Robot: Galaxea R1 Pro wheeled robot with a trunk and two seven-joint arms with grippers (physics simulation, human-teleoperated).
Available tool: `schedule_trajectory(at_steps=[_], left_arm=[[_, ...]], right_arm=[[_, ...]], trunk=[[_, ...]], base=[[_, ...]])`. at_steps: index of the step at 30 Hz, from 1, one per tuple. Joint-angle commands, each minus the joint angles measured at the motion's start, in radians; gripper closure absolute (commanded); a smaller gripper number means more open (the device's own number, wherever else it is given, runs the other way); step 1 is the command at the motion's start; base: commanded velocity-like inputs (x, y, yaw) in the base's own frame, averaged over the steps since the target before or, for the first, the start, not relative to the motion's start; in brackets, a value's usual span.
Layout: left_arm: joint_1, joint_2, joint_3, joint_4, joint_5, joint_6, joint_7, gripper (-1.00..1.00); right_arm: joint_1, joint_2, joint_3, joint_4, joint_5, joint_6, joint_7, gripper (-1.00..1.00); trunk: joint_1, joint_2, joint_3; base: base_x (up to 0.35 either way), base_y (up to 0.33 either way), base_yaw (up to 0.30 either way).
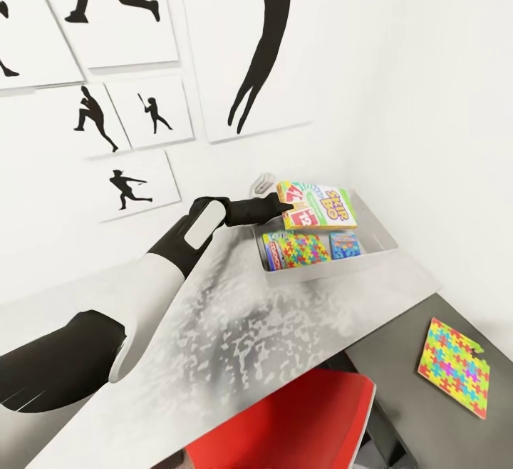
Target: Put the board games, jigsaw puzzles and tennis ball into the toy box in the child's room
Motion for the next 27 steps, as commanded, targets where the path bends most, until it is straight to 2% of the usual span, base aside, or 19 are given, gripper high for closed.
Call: schedule_trajectory(at_steps=[1,6,12,13,27], left_arm=[[-0.001,0.0,0.0,0.001,0.001,0.002,-0.003,1.0],[-0.001,0.0,-0.005,0.001,0.0,-0.021,-0.003,1.0],[-0.001,0.0,-0.089,0.001,0.0,-0.061,-0.003,1.0],[-0.001,0.0,-0.094,0.002,0.0,-0.065,-0.003,1.0],[-0.001,0.0,-0.104,0.002,-0.002,-0.074,-0.003,1.0]], right_arm=[[-0.001,0.0,-0.001,0.0,0.0,0.01,0.003,-1.0],[0.0,0.0,0.0,0.0,0.0,0.01,0.003,-1.0],[0.0,0.0,0.0,0.0,0.0,0.01,0.003,-1.0],[0.0,0.0,0.0,0.0,0.0,0.01,0.002,-1.0],[0.0,0.001,0.0,0.0,0.0,0.01,0.002,-1.0]], trunk=[[0.0,-0.002,-0.003],[0.0,-0.002,-0.011],[0.0,-0.002,-0.021],[0.0,-0.002,-0.023],[0.0,-0.002,-0.046]], base=[[0.0,0.0,0.0],[0.0,0.0,0.0],[0.0,0.0,0.0],[0.0,0.0,0.0],[0.0,0.0,0.0]])
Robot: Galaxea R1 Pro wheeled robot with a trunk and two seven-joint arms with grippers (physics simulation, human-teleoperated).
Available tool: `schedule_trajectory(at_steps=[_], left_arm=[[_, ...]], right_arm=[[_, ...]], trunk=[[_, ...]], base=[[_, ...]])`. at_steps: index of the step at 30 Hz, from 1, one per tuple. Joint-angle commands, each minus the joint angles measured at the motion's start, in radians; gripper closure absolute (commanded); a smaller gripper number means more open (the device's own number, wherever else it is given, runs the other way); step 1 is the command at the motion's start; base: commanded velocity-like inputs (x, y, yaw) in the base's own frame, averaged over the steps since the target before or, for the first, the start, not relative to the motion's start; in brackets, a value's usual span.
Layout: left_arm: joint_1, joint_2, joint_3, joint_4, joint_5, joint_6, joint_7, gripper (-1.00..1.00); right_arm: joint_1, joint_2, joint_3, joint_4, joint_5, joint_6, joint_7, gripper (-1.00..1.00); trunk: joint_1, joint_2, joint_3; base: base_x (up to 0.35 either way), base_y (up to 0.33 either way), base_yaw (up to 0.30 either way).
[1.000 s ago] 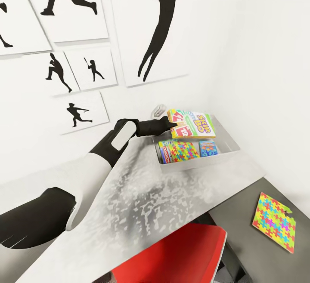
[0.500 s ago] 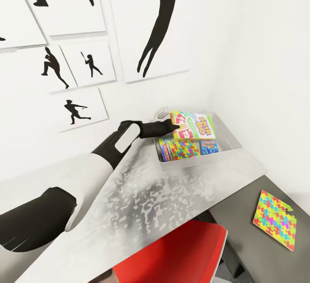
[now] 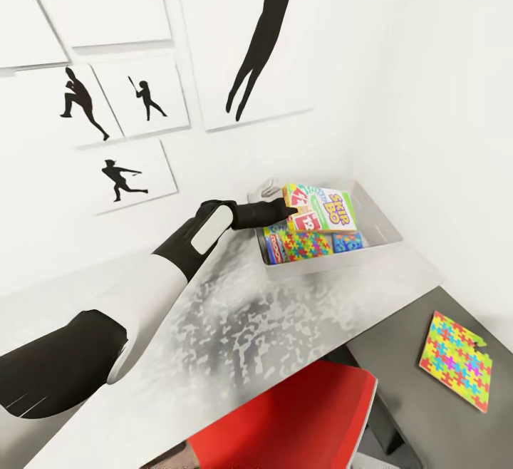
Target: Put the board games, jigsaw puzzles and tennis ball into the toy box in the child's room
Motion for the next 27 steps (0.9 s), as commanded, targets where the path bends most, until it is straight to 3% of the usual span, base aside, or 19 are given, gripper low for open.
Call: schedule_trajectory(at_steps=[1,10,27], left_arm=[[-0.001,0.0,0.0,0.001,0.002,0.003,-0.002,1.0],[-0.001,0.0,-0.016,0.001,-0.029,-0.01,-0.002,1.0],[-0.002,0.0,-0.021,-0.007,-0.036,-0.011,-0.002,1.0]], right_arm=[[-0.001,0.0,-0.001,0.0,0.0,0.01,0.003,-1.0],[-0.001,0.0,0.0,0.0,0.0,0.01,0.003,-1.0],[-0.001,0.0,-0.002,0.0,0.0,0.009,0.003,-1.0]], trunk=[[0.0,-0.002,-0.003],[0.0,-0.002,-0.018],[0.0,-0.002,-0.046]], base=[[0.0,0.0,0.0],[0.0,0.0,0.0],[0.0,0.0,0.0]])
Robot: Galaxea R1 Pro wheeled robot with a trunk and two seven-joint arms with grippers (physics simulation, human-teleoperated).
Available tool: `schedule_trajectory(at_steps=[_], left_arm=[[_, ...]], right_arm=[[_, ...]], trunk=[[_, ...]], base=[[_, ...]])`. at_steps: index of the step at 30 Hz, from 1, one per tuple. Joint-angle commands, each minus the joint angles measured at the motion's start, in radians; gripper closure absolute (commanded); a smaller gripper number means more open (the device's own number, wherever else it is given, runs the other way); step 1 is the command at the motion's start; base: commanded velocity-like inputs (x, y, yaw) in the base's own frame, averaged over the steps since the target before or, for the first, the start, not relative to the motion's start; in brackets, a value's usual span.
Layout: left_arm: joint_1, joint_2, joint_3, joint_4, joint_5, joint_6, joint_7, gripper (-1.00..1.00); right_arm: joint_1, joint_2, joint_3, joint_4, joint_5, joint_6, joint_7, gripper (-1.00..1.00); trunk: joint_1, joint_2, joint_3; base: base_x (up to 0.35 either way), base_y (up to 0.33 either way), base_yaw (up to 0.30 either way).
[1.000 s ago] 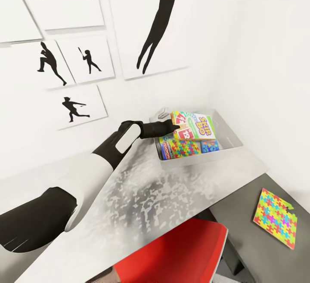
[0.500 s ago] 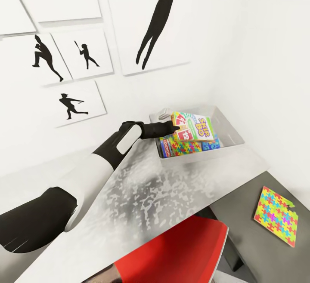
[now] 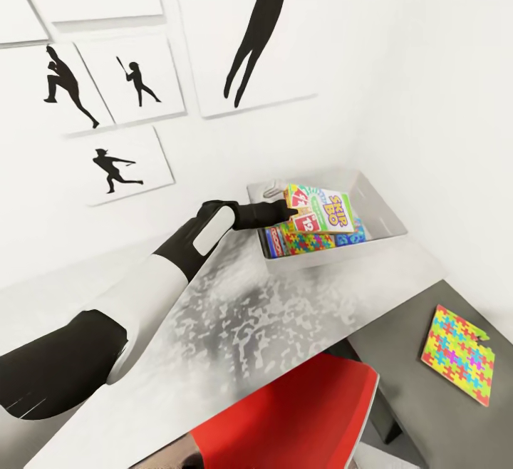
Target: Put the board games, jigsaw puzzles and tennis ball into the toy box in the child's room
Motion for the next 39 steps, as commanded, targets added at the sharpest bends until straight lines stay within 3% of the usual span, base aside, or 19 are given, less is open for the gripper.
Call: schedule_trajectory(at_steps=[1,31,39], left_arm=[[-0.001,0.0,-0.001,0.0,0.003,0.004,-0.002,1.0],[-0.051,0.0,0.002,0.004,0.004,-0.006,-0.001,1.0],[-0.051,0.0,0.0,0.007,0.005,-0.04,0.0,1.0]], right_arm=[[-0.001,0.0,-0.001,0.0,0.0,0.01,0.003,-1.0],[-0.001,0.0,-0.001,0.0,0.0,0.01,0.003,-1.0],[-0.001,0.0,-0.001,0.0,0.0,0.01,0.003,-1.0]], trunk=[[0.0,-0.002,-0.003],[0.0,-0.002,-0.053],[0.0,-0.002,-0.066]], base=[[0.0,0.0,0.0],[0.0,0.0,0.0],[0.0,0.0,0.0]])
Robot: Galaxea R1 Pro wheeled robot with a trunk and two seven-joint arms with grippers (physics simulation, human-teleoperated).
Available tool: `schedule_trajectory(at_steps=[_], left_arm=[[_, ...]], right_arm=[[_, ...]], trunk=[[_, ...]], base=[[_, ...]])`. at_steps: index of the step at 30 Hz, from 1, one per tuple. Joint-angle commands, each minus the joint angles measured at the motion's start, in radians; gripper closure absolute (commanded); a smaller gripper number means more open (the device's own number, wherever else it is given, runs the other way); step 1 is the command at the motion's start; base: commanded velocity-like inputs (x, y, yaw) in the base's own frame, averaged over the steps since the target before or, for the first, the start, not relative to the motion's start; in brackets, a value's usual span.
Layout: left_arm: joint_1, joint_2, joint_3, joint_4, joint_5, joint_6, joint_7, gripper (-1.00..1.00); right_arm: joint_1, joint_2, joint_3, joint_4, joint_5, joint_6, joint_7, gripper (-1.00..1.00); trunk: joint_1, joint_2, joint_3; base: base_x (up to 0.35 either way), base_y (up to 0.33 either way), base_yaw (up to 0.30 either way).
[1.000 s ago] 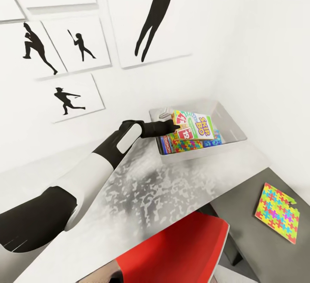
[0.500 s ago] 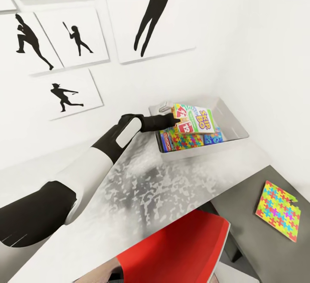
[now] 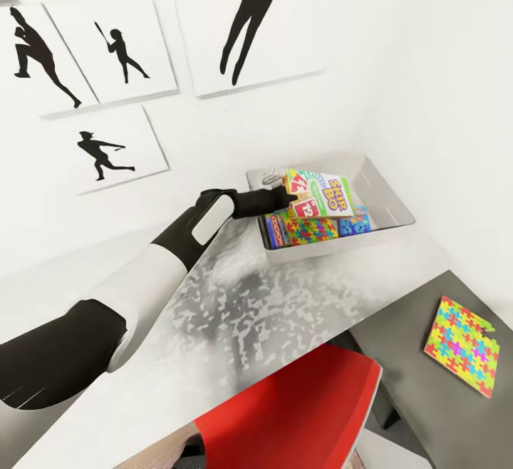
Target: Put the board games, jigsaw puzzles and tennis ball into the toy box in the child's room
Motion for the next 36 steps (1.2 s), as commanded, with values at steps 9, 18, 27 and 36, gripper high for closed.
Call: schedule_trajectory(at_steps=[9,18,27,36], left_arm=[[-0.013,0.0,0.014,0.012,0.006,0.022,0.006,1.0],[-0.014,0.0,0.007,0.014,0.011,0.055,0.001,1.0],[-0.014,0.0,0.009,0.008,0.008,0.106,-0.013,1.0],[-0.014,0.0,0.008,0.006,0.007,0.144,-0.001,-1.0]], right_arm=[[-0.001,0.019,-0.024,0.009,0.003,-0.015,-0.005,-1.0],[-0.001,0.028,-0.021,0.027,0.035,-0.061,-0.011,-1.0],[-0.001,0.022,-0.021,0.035,0.074,-0.086,-0.01,-1.0],[-0.001,0.022,-0.021,0.035,0.075,-0.087,-0.01,-1.0]], trunk=[[0.0,-0.002,-0.005],[0.0,-0.002,-0.005],[0.0,-0.002,-0.005],[0.0,-0.002,-0.005]], base=[[0.0,0.0,0.0],[0.0,0.0,0.0],[0.0,0.0,0.0],[0.0,0.0,0.0]])
